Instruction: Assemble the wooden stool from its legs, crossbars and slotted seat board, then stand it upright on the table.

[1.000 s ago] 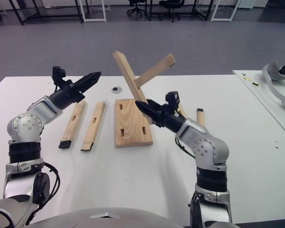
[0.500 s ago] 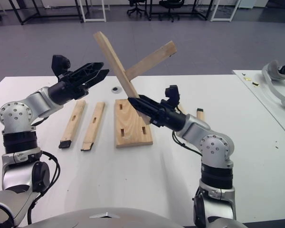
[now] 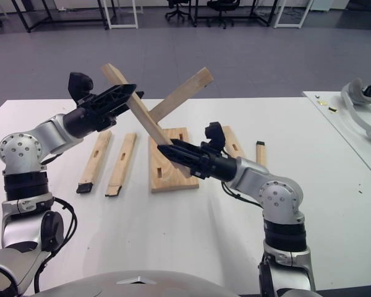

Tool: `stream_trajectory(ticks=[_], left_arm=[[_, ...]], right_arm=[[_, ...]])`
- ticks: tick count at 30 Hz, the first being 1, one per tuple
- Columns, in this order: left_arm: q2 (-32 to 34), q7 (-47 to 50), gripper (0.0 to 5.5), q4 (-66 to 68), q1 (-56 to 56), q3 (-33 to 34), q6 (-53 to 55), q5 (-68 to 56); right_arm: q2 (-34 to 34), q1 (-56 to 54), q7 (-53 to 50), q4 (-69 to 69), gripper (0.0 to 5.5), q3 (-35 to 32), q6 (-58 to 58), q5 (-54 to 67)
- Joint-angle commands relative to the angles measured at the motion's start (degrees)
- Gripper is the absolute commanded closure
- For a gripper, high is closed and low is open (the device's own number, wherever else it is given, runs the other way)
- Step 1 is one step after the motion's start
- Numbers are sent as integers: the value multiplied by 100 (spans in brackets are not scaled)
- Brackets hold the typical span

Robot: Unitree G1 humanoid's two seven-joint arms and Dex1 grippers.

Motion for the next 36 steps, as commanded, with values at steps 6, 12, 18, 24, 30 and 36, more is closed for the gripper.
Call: stream_trajectory(ticks=[6,12,18,24,30,36], left_arm=[[117,-282,240,-156,147,-67,-58,38],[118,-304,336,-180,154,-108,-64,47],[101,-316,345,-207,182,-112,7,-60],[98,-309,258,-270,224,-150,-56,-4],[136,-304,142,-200,239,-246,-124,177],[126,-408,136,-164,216,-372,-317,508]], right_arm=[[-15,16,-153,199,341,-111,4,248],[-96,75,-117,163,341,-6,33,242],[-166,67,-44,179,341,87,32,169],[-178,45,-46,196,341,127,-1,155],[-188,51,-46,193,341,140,-10,171],[-163,81,-29,179,341,209,4,167]])
